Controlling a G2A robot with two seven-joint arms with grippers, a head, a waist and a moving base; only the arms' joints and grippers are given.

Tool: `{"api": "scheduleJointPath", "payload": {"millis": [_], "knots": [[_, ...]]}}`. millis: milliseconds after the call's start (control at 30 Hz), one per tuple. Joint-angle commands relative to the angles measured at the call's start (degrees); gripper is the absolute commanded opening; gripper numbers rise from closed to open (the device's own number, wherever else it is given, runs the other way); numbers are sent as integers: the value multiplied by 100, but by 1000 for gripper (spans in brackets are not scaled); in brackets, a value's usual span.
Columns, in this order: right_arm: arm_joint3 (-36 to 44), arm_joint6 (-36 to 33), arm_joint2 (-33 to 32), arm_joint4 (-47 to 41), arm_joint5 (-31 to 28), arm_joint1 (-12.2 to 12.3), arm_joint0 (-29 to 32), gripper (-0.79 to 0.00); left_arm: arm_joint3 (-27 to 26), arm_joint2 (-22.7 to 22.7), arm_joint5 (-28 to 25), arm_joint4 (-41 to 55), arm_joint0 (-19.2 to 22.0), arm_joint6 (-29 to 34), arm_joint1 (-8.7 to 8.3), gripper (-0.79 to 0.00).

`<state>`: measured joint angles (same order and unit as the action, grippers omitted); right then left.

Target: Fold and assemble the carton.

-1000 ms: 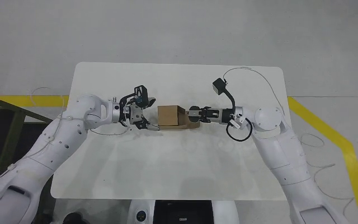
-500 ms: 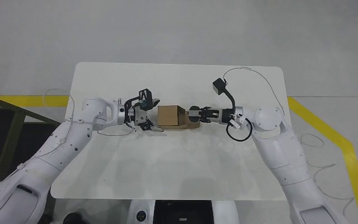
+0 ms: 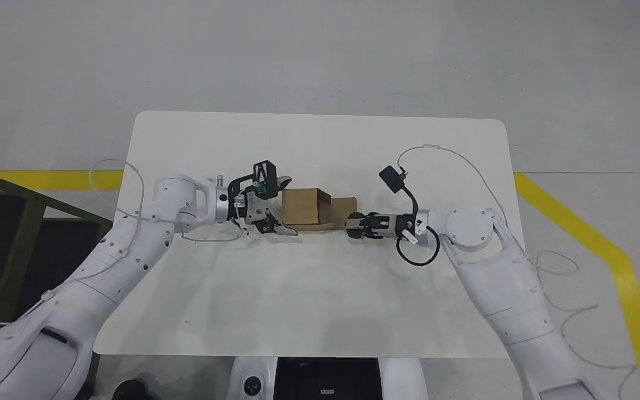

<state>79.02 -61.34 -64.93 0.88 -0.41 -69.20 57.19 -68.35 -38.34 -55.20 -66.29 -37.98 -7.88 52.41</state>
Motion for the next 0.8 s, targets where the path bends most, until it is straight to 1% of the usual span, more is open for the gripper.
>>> {"api": "scheduleJointPath", "payload": {"millis": [0,133,267,600,767], "knots": [[-61,96,114,-114,-4,-29,4,-785,34,-13,-14,-23,5,0,23,0],[-246,411,348,-327,-82,-110,-77,-785,76,-44,-48,-41,10,29,58,0],[-465,626,598,-443,-185,-200,-286,-785,129,-84,-104,-36,8,85,85,0],[-1151,786,1407,-725,-504,-508,-892,-785,127,-189,-192,-53,-50,212,133,0],[-1510,919,1580,-906,-757,-627,-1089,-785,147,-261,-253,-91,-90,268,139,0]]}}
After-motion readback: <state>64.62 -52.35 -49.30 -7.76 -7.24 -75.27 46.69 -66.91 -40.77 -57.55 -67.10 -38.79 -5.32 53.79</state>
